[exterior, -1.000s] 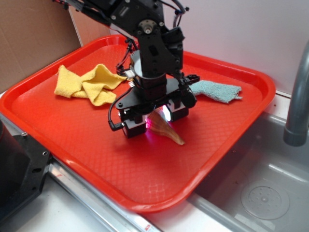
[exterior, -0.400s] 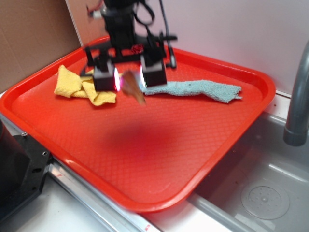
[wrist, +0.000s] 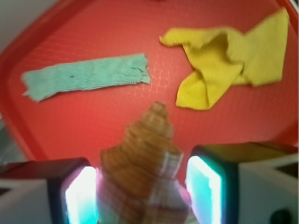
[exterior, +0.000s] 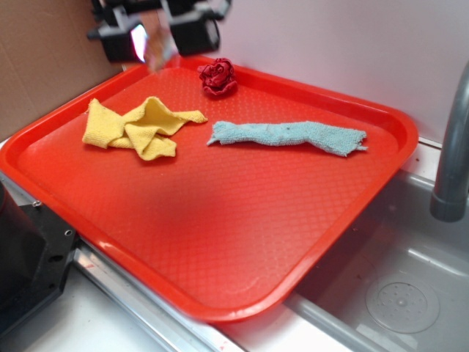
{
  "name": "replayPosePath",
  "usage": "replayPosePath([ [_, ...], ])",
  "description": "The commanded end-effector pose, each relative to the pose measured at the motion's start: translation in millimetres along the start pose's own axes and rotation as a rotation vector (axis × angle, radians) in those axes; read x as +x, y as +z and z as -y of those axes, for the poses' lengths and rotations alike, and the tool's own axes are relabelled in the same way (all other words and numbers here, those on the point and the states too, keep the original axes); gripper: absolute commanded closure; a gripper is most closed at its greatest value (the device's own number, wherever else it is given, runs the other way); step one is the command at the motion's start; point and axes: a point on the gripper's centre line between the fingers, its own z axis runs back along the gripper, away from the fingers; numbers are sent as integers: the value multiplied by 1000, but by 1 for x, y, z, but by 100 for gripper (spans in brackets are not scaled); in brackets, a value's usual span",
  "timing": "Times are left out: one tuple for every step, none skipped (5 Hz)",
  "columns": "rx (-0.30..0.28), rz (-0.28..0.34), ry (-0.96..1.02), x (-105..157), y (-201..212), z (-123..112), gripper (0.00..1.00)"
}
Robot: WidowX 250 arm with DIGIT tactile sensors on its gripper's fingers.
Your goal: Grab the shell.
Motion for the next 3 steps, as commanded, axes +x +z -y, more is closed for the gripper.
replayPosePath([
  [-10, 165, -190, 4, 57, -8, 100],
  [-9, 214, -218, -2, 64, -13, 100],
  [1, 175, -114, 9, 59, -15, 100],
])
